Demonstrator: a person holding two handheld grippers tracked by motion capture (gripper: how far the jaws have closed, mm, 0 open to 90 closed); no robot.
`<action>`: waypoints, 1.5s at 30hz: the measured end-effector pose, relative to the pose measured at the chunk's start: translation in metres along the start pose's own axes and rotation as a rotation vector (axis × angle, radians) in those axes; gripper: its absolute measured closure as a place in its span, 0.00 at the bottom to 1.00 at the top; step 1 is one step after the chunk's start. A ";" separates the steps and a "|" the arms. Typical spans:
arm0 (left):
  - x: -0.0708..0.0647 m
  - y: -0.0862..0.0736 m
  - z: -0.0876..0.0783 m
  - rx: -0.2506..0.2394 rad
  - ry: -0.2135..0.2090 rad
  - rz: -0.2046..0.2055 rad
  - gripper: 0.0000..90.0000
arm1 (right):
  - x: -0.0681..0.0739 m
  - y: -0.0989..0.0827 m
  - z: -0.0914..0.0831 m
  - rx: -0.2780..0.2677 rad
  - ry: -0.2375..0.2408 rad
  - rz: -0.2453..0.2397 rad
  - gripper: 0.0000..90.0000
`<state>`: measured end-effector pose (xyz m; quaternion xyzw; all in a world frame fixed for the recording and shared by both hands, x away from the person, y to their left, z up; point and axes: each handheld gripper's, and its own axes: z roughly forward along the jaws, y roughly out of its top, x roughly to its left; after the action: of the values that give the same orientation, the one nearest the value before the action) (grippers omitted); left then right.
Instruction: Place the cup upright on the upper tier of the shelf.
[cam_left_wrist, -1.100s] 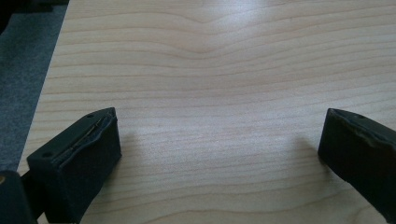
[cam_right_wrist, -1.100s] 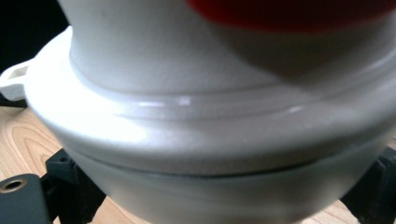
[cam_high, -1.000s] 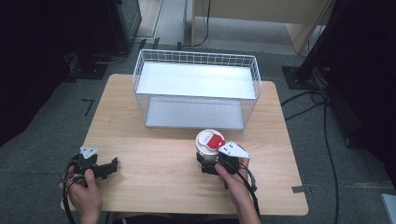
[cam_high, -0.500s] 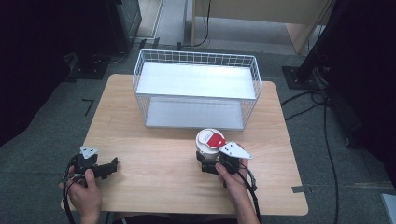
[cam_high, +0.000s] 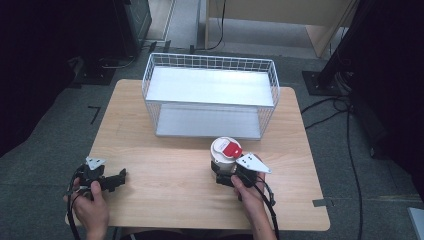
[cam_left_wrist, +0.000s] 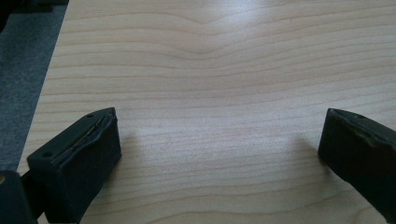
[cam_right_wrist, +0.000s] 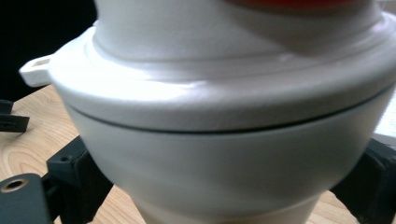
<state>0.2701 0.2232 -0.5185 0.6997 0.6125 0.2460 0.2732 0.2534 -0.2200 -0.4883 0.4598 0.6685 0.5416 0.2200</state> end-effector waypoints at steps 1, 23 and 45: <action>0.000 0.000 0.000 0.000 0.000 0.000 0.00 | 0.000 0.000 0.000 0.000 0.000 0.000 0.07; 0.000 0.000 0.000 -0.001 0.000 0.000 0.00 | 0.006 0.001 0.001 -0.047 -0.018 0.001 0.08; 0.000 0.000 0.000 -0.001 0.001 0.000 0.00 | 0.023 0.076 -0.014 -0.237 -0.093 -0.053 0.09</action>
<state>0.2704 0.2232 -0.5186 0.6994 0.6125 0.2467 0.2735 0.2601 -0.2086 -0.4087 0.4375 0.6007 0.5889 0.3176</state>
